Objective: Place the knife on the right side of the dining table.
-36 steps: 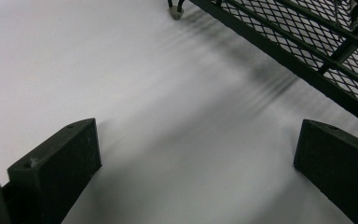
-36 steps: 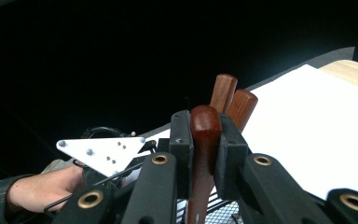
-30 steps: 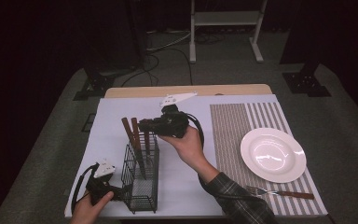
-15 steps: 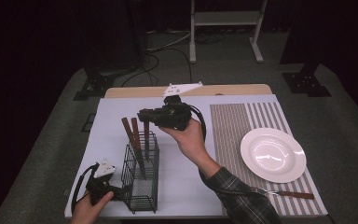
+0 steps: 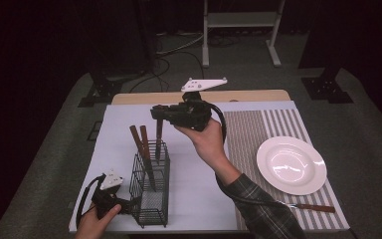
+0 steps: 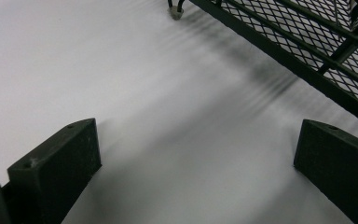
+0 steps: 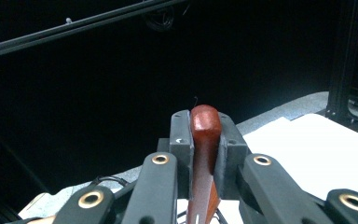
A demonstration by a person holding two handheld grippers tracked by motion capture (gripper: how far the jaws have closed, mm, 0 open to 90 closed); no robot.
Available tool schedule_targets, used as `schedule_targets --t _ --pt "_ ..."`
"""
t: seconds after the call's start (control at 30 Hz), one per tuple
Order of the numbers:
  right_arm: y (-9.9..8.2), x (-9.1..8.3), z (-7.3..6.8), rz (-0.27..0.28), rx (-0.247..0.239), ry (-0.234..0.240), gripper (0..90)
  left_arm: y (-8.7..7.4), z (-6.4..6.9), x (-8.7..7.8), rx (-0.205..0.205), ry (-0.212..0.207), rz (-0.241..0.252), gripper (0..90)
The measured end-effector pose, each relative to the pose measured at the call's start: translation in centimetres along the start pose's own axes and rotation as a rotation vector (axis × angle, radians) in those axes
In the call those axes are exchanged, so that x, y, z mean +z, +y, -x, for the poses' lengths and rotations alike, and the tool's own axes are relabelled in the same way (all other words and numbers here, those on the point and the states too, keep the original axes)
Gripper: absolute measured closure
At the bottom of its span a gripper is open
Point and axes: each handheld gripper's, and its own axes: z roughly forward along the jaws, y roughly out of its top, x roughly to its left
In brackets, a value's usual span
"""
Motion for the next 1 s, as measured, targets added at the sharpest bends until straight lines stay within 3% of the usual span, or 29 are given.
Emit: schedule_targets --t 0.5,1.0 --pt "2.0 -2.4 -0.4 0.049 -0.019 -0.022 79.8 0.0 0.0 0.0 0.001 0.000 0.000 0.0" --pt "3.4 -5.9 0.5 0.097 -0.027 -0.099 79.8 0.0 0.0 0.0 0.001 0.001 0.002 0.0"
